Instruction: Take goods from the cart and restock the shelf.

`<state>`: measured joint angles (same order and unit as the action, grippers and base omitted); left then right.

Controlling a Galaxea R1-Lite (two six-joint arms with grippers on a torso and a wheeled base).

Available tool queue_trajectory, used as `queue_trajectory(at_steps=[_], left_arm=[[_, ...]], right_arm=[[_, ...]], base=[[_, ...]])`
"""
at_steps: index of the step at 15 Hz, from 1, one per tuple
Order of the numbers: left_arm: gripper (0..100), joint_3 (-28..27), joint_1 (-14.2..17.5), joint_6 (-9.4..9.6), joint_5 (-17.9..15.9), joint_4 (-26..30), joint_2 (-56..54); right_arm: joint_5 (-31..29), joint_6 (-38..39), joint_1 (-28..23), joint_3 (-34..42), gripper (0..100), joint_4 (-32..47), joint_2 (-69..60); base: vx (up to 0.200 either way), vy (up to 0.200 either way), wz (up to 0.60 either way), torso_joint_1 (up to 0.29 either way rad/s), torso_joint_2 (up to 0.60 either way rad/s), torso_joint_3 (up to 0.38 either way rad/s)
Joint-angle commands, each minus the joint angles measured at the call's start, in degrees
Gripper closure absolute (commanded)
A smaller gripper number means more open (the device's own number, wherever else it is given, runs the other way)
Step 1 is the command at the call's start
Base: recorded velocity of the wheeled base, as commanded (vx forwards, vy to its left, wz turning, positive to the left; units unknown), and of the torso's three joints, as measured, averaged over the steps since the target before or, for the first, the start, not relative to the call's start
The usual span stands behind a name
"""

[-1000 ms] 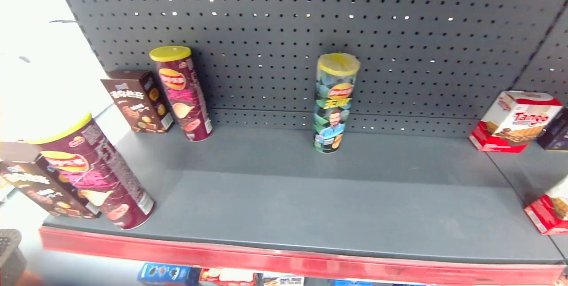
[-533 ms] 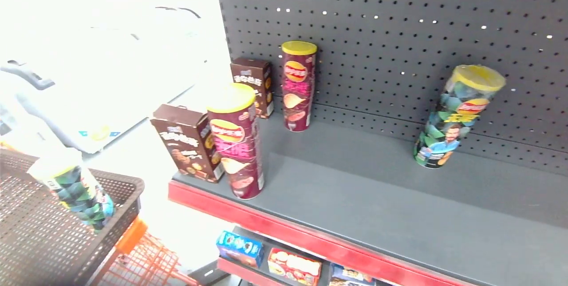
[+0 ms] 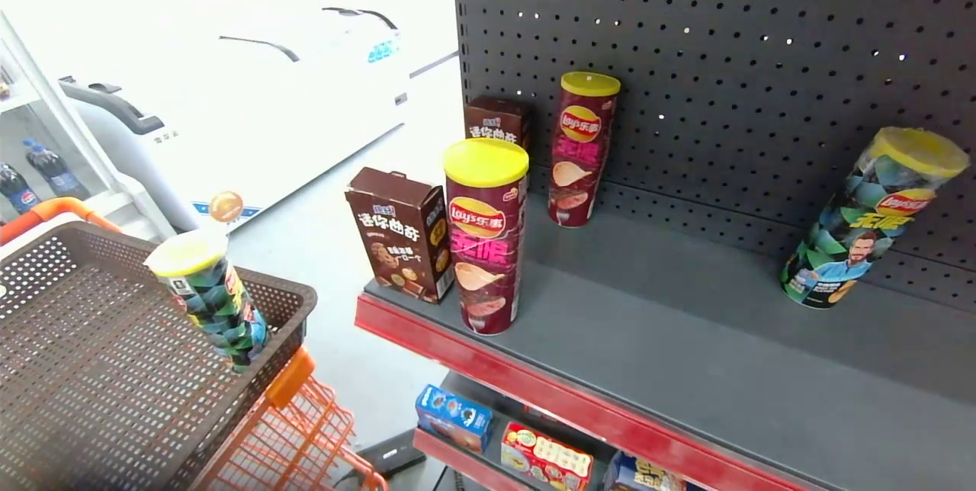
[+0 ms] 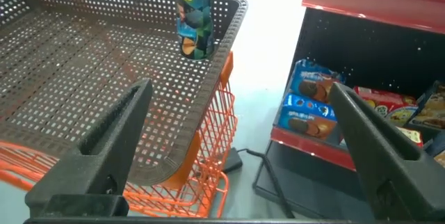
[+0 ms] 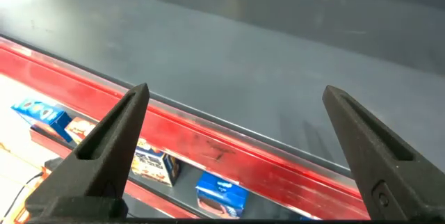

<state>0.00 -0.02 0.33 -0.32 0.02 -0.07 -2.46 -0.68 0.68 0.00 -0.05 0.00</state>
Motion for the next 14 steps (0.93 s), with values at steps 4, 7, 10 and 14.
queue_trajectory(at_steps=[4, 7, 10, 14], left_arm=[[0, -1.9, 0.1, 1.34, 1.0, 0.2, 0.1], [0, -12.7, 0.2, 5.47, 2.0, 6.5, 10.0], [0, -17.1, -0.3, 4.50, 1.6, 4.8, 21.3], [0, -17.0, 5.1, 1.16, 0.0, -4.0, 39.4]], right_arm=[[0.0, 0.0, 0.1, 0.0, 0, 0.0, 0.0], [0.0, 0.0, 0.0, 0.0, 0, 0.0, 0.0], [0.0, 0.0, 0.1, 0.0, 0, 0.0, 0.0], [0.0, 0.0, 0.0, 0.0, 0, 0.0, 0.0]], base=[[0.000, 0.000, 0.00, 0.000, 0.00, 0.000], [0.000, 0.000, 0.00, 0.000, 0.00, 0.000], [0.000, 0.000, 0.00, 0.000, 0.00, 0.000], [0.000, 0.000, 0.00, 0.000, 0.00, 0.000]])
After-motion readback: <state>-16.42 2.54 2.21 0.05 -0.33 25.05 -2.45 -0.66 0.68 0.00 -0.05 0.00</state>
